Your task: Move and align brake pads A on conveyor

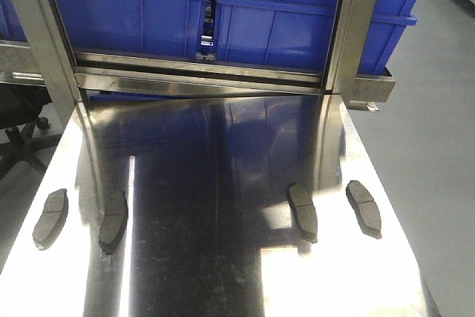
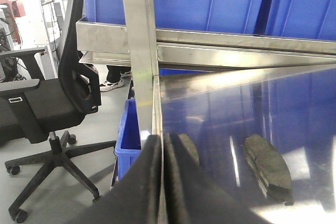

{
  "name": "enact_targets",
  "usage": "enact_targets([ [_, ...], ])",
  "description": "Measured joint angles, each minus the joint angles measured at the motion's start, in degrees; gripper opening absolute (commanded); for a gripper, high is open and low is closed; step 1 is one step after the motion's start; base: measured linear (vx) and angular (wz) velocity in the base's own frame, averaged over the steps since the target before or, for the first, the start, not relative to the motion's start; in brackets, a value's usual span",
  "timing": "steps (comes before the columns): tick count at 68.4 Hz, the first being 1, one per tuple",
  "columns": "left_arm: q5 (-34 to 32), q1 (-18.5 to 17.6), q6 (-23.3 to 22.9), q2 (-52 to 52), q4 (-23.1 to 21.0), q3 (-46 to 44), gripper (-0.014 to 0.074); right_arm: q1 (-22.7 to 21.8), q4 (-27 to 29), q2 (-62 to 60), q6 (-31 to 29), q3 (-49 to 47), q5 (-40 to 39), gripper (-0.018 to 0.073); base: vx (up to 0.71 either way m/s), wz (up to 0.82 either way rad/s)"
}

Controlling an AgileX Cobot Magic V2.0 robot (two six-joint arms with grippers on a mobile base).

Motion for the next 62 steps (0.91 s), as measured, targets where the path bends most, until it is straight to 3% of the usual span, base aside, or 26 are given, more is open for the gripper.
enact_targets([
  [62,0.0,0.0,0.0,0.0,0.0,0.0,-0.0006,0.0,0.0,0.0,0.0,0.0,0.0,-0.001,0.0,0.0],
])
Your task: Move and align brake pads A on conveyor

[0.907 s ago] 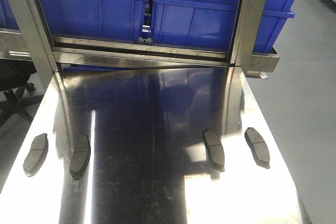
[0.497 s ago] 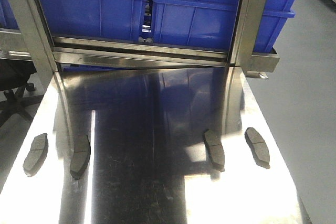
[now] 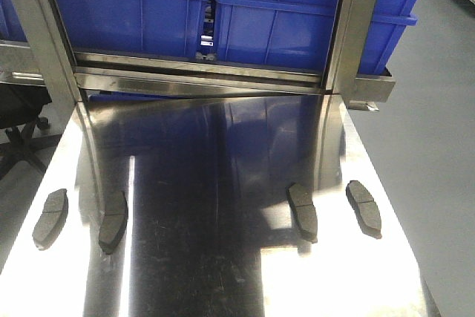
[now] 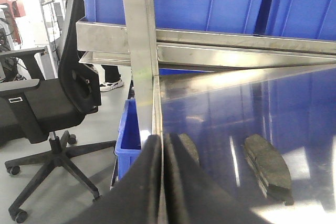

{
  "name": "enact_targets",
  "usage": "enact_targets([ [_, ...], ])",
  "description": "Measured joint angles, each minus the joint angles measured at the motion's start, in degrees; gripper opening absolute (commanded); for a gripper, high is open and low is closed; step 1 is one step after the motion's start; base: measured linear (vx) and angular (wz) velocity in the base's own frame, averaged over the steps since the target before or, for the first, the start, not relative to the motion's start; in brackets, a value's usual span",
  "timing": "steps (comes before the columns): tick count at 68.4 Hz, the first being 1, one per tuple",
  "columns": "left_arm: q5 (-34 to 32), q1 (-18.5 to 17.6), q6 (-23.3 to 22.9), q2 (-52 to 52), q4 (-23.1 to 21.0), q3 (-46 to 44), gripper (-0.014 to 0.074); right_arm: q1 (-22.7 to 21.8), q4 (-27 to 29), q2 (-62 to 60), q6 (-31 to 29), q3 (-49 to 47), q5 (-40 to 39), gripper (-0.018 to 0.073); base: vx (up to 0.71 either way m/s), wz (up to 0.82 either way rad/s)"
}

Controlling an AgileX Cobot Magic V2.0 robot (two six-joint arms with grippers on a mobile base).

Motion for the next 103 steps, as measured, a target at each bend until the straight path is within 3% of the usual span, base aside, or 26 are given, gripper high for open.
enact_targets([
  [34,-1.6,0.0,-0.7,0.0,0.0,-1.5,-0.0006,0.0,0.0,0.0,0.0,0.0,0.0,-0.001,0.0,0.0],
  [45,3.4,0.0,-0.9,4.8,0.0,-12.0,-0.0006,0.0,0.0,0.0,0.0,0.0,0.0,-0.001,0.0,0.0],
  [58,15.1,0.0,-0.9,20.8,0.0,-27.2,-0.0006,0.0,0.0,0.0,0.0,0.0,0.0,-0.001,0.0,0.0],
  [68,16.5,0.0,-0.9,28.2,0.0,-32.1,0.0017,0.0,0.0,0.0,0.0,0.0,0.0,-0.001,0.0,0.0],
  [74,16.2,0.0,-0.9,29.7,0.0,-32.5,0.0092,0.0,0.0,0.0,0.0,0.0,0.0,-0.001,0.0,0.0],
  [79,16.1,0.0,-0.9,29.8,0.0,-32.6,0.0214,0.0,0.0,0.0,0.0,0.0,0.0,-0.001,0.0,0.0],
  [86,16.2,0.0,-0.9,29.8,0.0,-32.6,0.0468,0.0,0.0,0.0,0.0,0.0,0.0,-0.001,0.0,0.0],
  [92,16.8,0.0,-0.9,29.8,0.0,-32.6,0.0633,0.0,0.0,0.0,0.0,0.0,0.0,-0.001,0.0,0.0],
  [97,17.3,0.0,-0.9,29.8,0.0,-32.6,0.0727,0.0,0.0,0.0,0.0,0.0,0.0,-0.001,0.0,0.0],
  [103,17.5,0.0,-0.9,29.8,0.0,-32.6,0.0727,0.0,0.0,0.0,0.0,0.0,0.0,-0.001,0.0,0.0],
])
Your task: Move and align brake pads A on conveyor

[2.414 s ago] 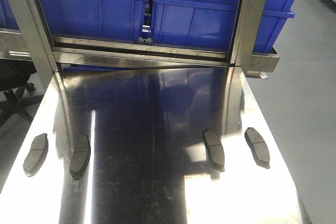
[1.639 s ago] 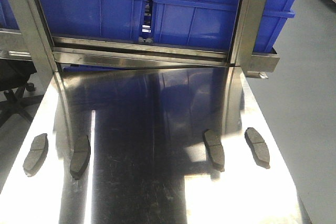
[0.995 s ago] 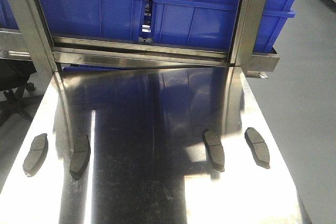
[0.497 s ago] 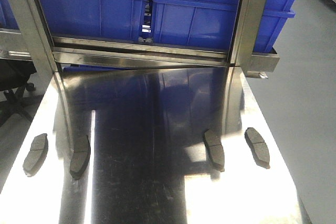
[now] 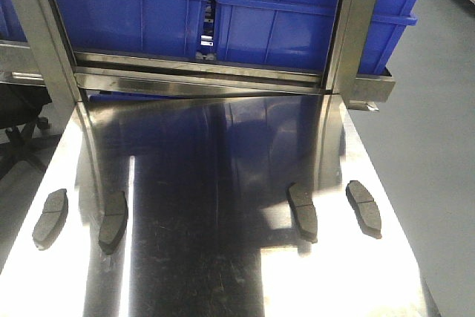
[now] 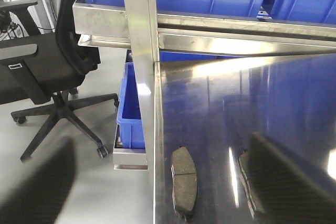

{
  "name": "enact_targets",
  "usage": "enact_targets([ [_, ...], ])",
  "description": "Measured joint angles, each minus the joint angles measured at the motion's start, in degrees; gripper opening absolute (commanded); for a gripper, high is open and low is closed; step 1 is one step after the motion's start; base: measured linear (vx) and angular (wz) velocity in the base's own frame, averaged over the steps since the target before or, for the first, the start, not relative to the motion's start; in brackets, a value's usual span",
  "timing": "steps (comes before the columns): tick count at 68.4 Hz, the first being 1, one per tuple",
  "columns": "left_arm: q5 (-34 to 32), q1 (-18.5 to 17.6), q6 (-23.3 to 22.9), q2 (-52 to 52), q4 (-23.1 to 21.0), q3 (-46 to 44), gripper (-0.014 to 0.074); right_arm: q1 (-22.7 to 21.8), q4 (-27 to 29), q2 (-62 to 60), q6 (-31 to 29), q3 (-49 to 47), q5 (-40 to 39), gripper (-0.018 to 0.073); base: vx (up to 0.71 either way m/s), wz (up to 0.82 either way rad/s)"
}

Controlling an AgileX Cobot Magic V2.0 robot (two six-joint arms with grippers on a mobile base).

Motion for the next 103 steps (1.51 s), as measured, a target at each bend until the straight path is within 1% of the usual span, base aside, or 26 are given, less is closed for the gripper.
enact_targets([
  [13,0.0,0.0,-0.2,0.0,-0.5,0.0,0.0672,0.0,0.0,0.0,0.0,0.0,0.0,-0.001,0.0,0.0],
  [20,0.0,0.0,-0.2,1.5,-2.7,-0.2,0.0635,0.0,0.0,0.0,0.0,0.0,0.0,-0.001,0.0,0.0],
  [27,0.1,0.0,0.2,5.7,-5.2,-1.9,0.0603,0.0,0.0,0.0,0.0,0.0,0.0,-0.001,0.0,0.0],
  [33,0.8,0.0,2.6,10.7,-8.1,-4.1,0.0587,0.0,0.0,0.0,0.0,0.0,0.0,-0.001,0.0,0.0],
  [41,2.1,0.0,7.0,18.8,-12.4,-7.4,0.0587,0.0,0.0,0.0,0.0,0.0,0.0,-0.001,0.0,0.0],
  [48,2.3,0.0,8.5,25.6,-14.0,-9.6,0.0587,0.0,0.0,0.0,0.0,0.0,0.0,-0.001,0.0,0.0],
  [58,2.5,-0.2,8.9,34.4,-14.3,-11.8,0.0587,0.0,0.0,0.0,0.0,0.0,0.0,-0.001,0.0,0.0],
  [68,2.5,-2.1,8.1,43.2,-14.3,-14.3,0.0587,0.0,0.0,0.0,0.0,0.0,0.0,-0.001,0.0,0.0],
  [77,3.2,-3.1,4.7,51.6,-13.5,-18.4,0.0587,0.0,0.0,0.0,0.0,0.0,0.0,-0.001,0.0,0.0],
  [85,4.5,-3.1,-1.0,57.8,-9.6,-22.1,0.0587,0.0,0.0,0.0,0.0,0.0,0.0,-0.001,0.0,0.0],
  [87,5.1,-3.1,-1.8,59.2,-8.9,-22.8,0.0587,0.0,0.0,0.0,0.0,0.0,0.0,-0.001,0.0,0.0],
  [93,6.8,-3.1,-3.0,62.3,-8.0,-24.5,0.0587,0.0,0.0,0.0,0.0,0.0,0.0,-0.001,0.0,0.0],
  [103,8.3,-3.1,-3.2,67.0,-7.3,-25.3,0.0585,0.0,0.0,0.0,0.0,0.0,0.0,-0.001,0.0,0.0],
])
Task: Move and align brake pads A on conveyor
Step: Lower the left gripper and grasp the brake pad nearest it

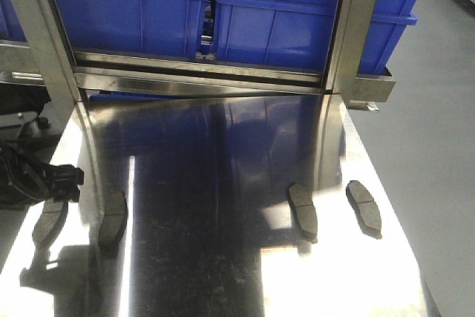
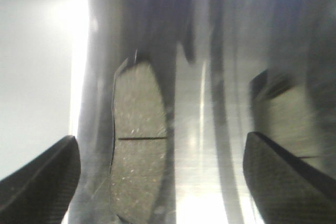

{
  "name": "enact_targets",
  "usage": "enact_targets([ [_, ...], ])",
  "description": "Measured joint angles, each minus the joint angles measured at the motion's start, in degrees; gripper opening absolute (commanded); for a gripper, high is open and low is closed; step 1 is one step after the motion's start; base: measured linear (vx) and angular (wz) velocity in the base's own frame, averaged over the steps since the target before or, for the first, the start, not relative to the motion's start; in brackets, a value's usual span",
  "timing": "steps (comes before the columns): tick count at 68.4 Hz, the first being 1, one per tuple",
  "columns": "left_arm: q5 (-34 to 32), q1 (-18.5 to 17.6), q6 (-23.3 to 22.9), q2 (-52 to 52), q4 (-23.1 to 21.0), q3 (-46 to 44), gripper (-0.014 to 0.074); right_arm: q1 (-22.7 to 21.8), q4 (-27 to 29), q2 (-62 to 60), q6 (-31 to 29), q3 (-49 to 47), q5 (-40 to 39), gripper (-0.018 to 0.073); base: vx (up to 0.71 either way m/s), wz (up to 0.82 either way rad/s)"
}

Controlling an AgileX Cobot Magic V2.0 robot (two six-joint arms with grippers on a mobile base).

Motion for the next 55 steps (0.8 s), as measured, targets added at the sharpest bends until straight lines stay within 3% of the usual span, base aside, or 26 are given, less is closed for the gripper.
enact_targets([
  [28,0.3,0.0,0.4,4.0,0.1,0.0,0.0583,0.0,0.0,0.0,0.0,0.0,0.0,-0.001,0.0,0.0],
  [55,0.4,0.0,0.7,4.3,0.1,0.0,0.0476,0.0,0.0,0.0,0.0,0.0,0.0,-0.001,0.0,0.0],
])
